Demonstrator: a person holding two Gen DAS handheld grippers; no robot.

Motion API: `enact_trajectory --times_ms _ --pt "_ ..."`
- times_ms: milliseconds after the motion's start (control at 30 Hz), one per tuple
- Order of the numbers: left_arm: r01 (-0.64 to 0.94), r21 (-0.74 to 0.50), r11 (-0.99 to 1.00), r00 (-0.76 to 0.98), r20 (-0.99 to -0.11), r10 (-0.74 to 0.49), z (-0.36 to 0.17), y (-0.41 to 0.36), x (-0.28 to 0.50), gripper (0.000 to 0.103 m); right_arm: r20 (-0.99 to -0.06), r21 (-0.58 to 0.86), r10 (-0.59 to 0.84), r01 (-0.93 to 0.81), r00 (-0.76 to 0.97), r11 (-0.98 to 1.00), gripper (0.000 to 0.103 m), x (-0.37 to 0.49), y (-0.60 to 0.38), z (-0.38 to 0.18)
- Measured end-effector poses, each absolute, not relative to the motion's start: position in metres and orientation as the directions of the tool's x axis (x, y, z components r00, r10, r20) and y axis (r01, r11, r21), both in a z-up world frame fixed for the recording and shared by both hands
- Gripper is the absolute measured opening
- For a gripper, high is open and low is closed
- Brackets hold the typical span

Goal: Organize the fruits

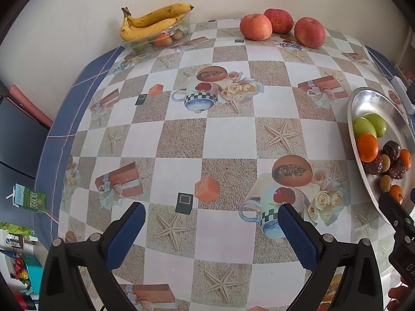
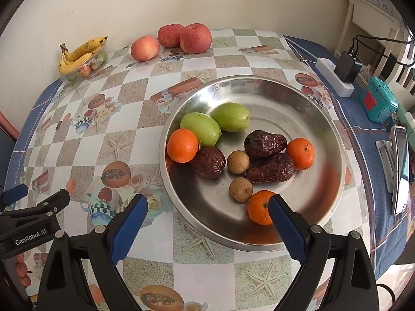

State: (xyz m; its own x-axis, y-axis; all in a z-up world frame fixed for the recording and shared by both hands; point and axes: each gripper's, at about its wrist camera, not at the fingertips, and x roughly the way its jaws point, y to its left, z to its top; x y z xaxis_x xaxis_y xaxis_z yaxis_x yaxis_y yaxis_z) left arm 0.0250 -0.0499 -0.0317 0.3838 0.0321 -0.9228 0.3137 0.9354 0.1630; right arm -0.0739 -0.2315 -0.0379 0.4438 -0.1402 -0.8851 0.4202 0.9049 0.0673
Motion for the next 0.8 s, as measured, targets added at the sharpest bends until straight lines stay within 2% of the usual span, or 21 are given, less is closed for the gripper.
enact_trajectory --times_ms 800 --pt "0.300 0.168 0.939 0.370 -0.928 0.048 -0.0317 -0.0468 0.0260 0.103 -0.890 0.055 -0.148 0.423 0.431 0.904 0.094 -0.0737 -0.2316 -0.0415"
